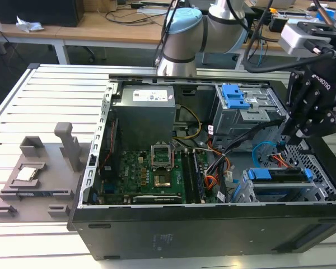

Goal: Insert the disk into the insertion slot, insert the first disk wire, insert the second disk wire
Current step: 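Insert the second disk wire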

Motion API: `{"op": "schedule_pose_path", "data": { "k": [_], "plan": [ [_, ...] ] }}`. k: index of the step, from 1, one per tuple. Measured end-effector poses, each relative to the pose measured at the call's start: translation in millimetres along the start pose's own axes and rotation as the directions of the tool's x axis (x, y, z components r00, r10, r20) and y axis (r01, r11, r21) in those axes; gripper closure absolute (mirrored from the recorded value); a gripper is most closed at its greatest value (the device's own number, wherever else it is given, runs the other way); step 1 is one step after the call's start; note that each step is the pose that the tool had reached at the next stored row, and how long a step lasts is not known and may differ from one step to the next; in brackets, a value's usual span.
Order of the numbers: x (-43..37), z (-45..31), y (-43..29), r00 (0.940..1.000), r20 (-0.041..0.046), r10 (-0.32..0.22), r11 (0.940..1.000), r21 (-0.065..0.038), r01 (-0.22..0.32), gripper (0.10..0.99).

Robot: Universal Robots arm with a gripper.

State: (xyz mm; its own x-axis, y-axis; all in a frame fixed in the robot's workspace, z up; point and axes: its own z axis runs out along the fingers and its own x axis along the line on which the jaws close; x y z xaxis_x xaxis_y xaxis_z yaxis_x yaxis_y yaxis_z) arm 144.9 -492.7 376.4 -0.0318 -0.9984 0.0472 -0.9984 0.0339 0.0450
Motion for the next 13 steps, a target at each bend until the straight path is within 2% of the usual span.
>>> {"op": "schedule_pose_path", "data": {
  "k": [3, 5, 13],
  "plan": [
    [-0.9, 0.2, 4.4, 1.0000, 0.0000, 0.000, 1.0000, 0.000, 0.000, 0.784],
    [-0.8, 0.5, 10.4, 1.0000, 0.0000, 0.000, 1.0000, 0.000, 0.000, 0.784],
    [-0.6, 1.0, 19.9, 1.0000, -0.0001, -0.002, 1.0000, 0.000, 0.002, 0.784]
  ]
}}
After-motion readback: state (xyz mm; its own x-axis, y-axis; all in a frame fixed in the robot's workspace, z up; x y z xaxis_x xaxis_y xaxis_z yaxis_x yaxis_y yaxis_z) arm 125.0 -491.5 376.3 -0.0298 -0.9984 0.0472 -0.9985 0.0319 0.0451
